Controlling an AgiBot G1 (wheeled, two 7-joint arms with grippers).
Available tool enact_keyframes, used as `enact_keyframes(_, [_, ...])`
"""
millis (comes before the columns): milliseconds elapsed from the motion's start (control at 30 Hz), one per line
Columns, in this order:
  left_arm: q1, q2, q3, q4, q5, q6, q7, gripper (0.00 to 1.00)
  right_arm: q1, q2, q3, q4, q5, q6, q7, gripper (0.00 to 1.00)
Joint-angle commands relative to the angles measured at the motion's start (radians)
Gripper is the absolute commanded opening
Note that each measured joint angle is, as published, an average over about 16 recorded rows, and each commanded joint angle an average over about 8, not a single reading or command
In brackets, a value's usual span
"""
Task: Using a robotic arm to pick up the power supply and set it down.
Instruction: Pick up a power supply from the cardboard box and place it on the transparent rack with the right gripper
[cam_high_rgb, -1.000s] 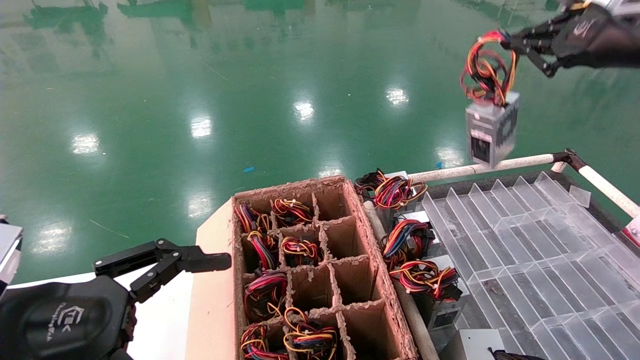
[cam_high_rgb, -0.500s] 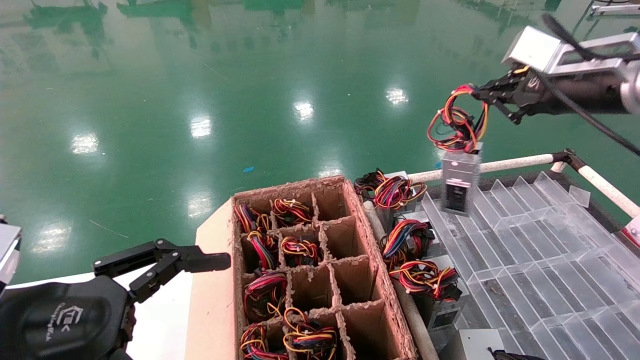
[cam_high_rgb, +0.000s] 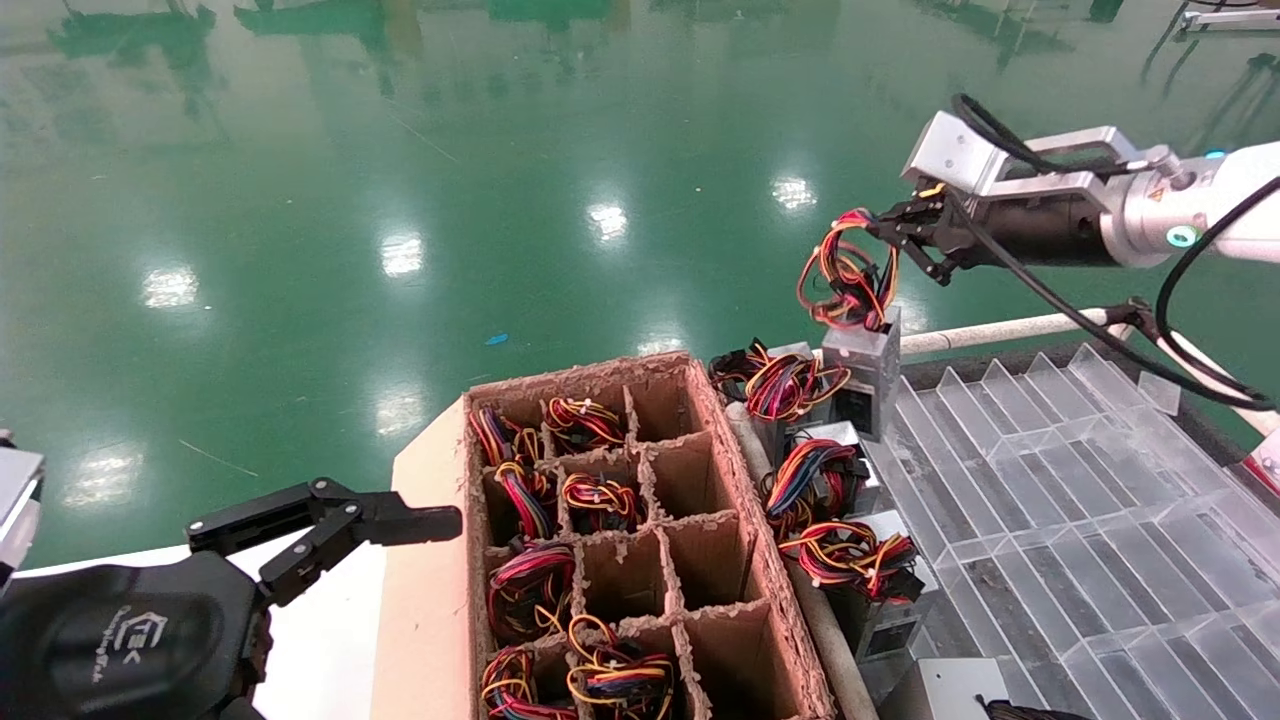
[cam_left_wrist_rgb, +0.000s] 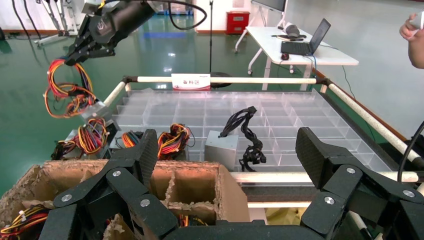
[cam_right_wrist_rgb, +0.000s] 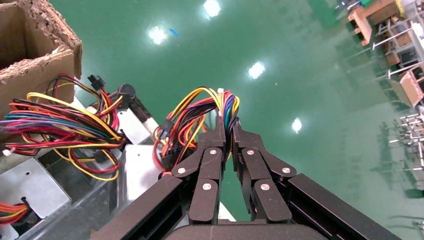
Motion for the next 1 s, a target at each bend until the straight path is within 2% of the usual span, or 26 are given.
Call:
enact_keyframes(33, [0.0,0.0,0.0,0.0,0.0,0.0,0.0,1.0,-0.009,-0.008,0.001,-0.001,0.001,0.008,0.002,0.0])
enact_keyframes(367, [0.0,0.0,0.0,0.0,0.0,0.0,0.0,1.0,-0.037,0.01,0.02,-0.007,0.029,0.023,0.02,0.0])
enact_keyframes(733, [0.0,0.0,0.001,0.0,-0.001,0.0,0.0,1.0,-0.081,0.034,0.095,-0.015,0.137,0.082,0.088,0.0])
enact_keyframes(1000, [0.0,0.0,0.001,0.0,-0.001,0.0,0.001,1.0,-0.119,0.031,0.124,-0.002,0.178,0.091,0.092,0.0])
